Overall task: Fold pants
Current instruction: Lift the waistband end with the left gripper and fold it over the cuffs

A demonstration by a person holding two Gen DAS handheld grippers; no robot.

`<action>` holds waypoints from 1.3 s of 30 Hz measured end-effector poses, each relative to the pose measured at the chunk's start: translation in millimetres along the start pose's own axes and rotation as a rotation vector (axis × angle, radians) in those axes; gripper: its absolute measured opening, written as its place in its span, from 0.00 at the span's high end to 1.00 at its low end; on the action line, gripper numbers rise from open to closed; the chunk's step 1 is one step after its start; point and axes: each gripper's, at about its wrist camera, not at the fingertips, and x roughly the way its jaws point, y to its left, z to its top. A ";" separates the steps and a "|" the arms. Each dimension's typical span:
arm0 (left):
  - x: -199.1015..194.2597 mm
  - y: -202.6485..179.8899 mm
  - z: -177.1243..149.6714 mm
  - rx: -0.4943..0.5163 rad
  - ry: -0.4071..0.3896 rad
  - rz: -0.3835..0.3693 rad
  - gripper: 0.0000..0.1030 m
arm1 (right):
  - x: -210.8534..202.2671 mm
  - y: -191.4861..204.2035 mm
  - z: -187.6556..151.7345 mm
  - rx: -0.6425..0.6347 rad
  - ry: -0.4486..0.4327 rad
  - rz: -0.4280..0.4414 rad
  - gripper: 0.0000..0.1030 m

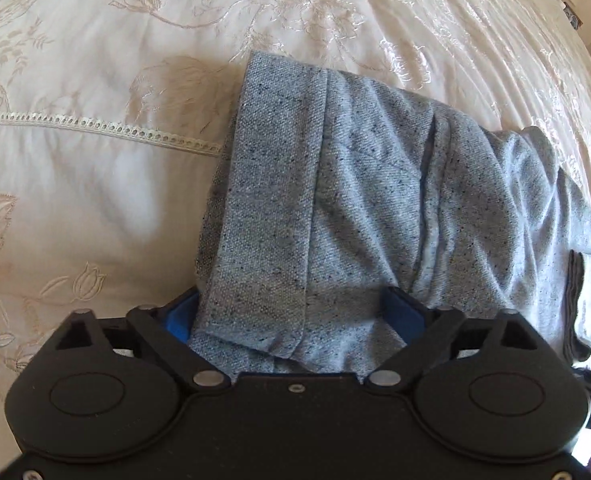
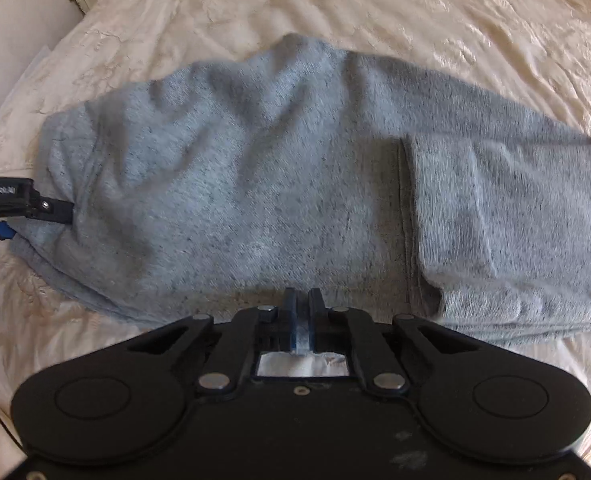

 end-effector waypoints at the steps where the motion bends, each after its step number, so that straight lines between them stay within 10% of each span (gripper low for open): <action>1: -4.9 0.9 0.4 -0.020 -0.005 -0.045 0.48 | 7.7 -2.3 -6.1 0.009 0.012 -0.005 0.96; 4: -13.3 6.0 0.3 -0.105 -0.016 -0.138 0.64 | 6.7 1.2 -10.7 -0.019 -0.008 -0.017 0.96; 18: -86.1 -63.7 -2.9 0.011 -0.185 -0.079 0.66 | -37.7 -35.8 0.4 0.072 -0.141 0.003 0.93; 24: -107.5 -106.4 -4.9 0.045 -0.235 -0.056 0.67 | 16.6 -36.2 -9.6 -0.043 0.036 0.105 0.93; 33: -139.9 -251.7 -25.5 0.240 -0.333 0.048 0.67 | -42.8 -106.8 20.6 0.008 -0.088 0.329 0.93; 39: -88.3 -368.9 -48.2 0.381 -0.294 0.032 0.66 | -48.8 -211.8 30.4 0.111 -0.114 0.267 0.90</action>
